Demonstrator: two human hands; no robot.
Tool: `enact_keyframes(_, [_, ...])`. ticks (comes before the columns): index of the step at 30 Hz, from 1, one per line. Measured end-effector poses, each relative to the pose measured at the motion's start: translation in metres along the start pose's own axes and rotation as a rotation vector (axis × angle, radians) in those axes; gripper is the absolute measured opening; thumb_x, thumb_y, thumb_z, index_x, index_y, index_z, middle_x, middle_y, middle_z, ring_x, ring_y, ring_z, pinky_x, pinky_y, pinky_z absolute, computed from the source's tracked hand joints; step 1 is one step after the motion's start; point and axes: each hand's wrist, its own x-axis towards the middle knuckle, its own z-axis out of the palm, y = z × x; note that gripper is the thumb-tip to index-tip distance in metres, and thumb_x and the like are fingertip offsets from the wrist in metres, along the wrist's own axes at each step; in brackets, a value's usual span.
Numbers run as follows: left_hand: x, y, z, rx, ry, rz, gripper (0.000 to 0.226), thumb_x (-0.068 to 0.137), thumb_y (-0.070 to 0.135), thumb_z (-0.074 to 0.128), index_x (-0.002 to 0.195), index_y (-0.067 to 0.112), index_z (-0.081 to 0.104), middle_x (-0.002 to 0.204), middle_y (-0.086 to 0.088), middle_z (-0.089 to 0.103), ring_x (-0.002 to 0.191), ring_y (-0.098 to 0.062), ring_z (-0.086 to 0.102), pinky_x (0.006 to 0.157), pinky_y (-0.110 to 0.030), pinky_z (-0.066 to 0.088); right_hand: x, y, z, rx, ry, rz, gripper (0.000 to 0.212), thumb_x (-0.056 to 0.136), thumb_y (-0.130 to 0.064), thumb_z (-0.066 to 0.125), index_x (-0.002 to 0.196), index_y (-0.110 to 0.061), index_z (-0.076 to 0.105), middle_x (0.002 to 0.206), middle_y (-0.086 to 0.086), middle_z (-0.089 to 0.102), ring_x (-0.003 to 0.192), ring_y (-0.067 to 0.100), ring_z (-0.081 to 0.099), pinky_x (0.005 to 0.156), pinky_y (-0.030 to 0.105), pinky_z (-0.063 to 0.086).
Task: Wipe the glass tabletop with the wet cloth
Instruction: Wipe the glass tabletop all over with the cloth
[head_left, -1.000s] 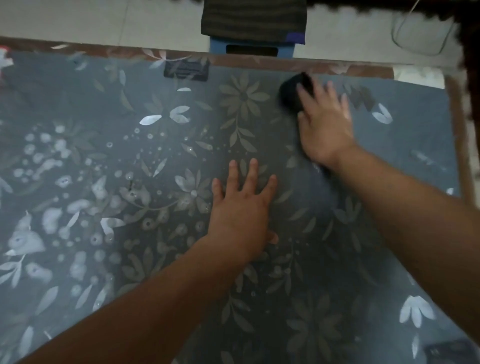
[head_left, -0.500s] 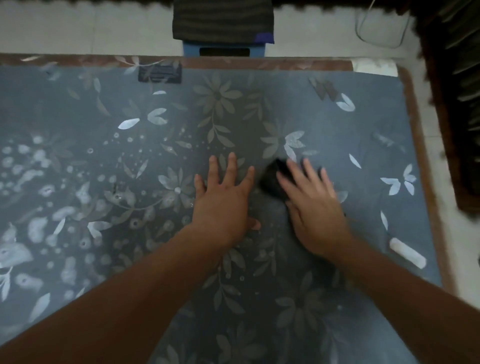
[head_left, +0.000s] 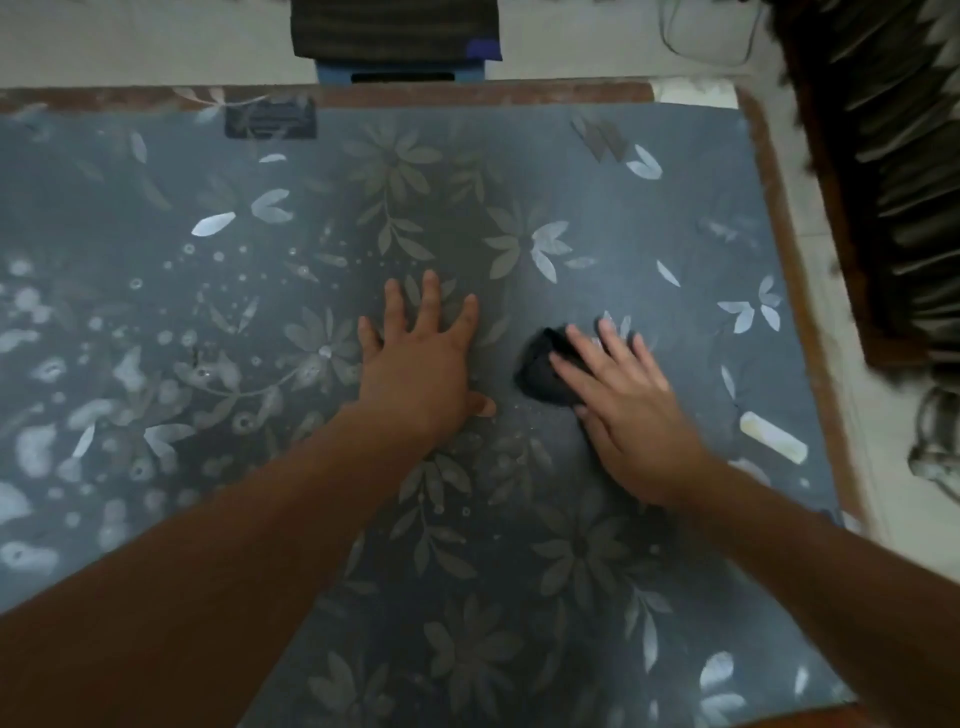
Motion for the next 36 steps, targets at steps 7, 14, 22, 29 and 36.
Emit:
enact_keyframes(7, [0.001, 0.001, 0.002, -0.011, 0.02, -0.011, 0.114, 0.081, 0.061, 0.076, 0.164, 0.036, 0.001, 0.171, -0.005, -0.02, 0.155, -0.041, -0.02, 0.124, -0.067, 0.002, 0.029, -0.005, -0.003, 0.127, 0.136, 0.314, 0.058, 0.099, -0.017, 0.042, 0.155, -0.025, 0.032, 0.167, 0.001, 0.018, 0.155, 0.032, 0.007, 0.125, 0.053, 0.003])
enact_keyframes(14, [-0.023, 0.012, 0.006, 0.043, 0.2, 0.111, 0.088, 0.088, 0.052, 0.069, 0.16, 0.037, 0.021, 0.172, -0.013, -0.006, 0.158, -0.037, -0.008, 0.125, -0.062, 0.0, -0.018, -0.024, 0.002, 0.137, 0.095, 0.156, 0.053, 0.097, -0.015, 0.043, 0.151, -0.019, 0.042, 0.165, 0.005, 0.026, 0.155, 0.031, 0.012, 0.125, 0.051, 0.006])
enact_keyframes(22, [-0.047, 0.013, 0.031, 0.149, -0.073, 0.09, 0.145, 0.063, 0.068, 0.085, 0.162, 0.03, -0.014, 0.168, -0.01, -0.029, 0.154, -0.043, -0.024, 0.122, -0.069, 0.004, -0.055, -0.068, 0.02, 0.101, 0.106, 0.25, 0.053, 0.101, -0.031, 0.038, 0.152, -0.021, 0.037, 0.165, 0.004, 0.024, 0.154, 0.032, 0.015, 0.123, 0.055, 0.013])
enact_keyframes(29, [-0.043, 0.009, 0.037, 0.144, -0.044, 0.108, 0.147, 0.06, 0.069, 0.085, 0.161, 0.031, -0.015, 0.167, -0.007, -0.031, 0.153, -0.043, -0.025, 0.121, -0.072, 0.002, 0.012, -0.038, 0.003, 0.102, 0.137, 0.321, 0.051, 0.103, -0.029, 0.035, 0.153, -0.02, 0.037, 0.165, 0.007, 0.025, 0.154, 0.034, 0.014, 0.124, 0.053, 0.009])
enact_keyframes(36, [-0.043, 0.007, 0.038, 0.158, -0.018, 0.096, 0.147, 0.059, 0.067, 0.087, 0.162, 0.032, -0.013, 0.168, -0.005, -0.029, 0.154, -0.042, -0.023, 0.122, -0.071, 0.004, -0.049, -0.083, 0.024, 0.052, 0.083, 0.243, 0.052, 0.101, -0.029, 0.035, 0.153, -0.022, 0.035, 0.165, 0.005, 0.024, 0.152, 0.034, 0.018, 0.121, 0.057, 0.018])
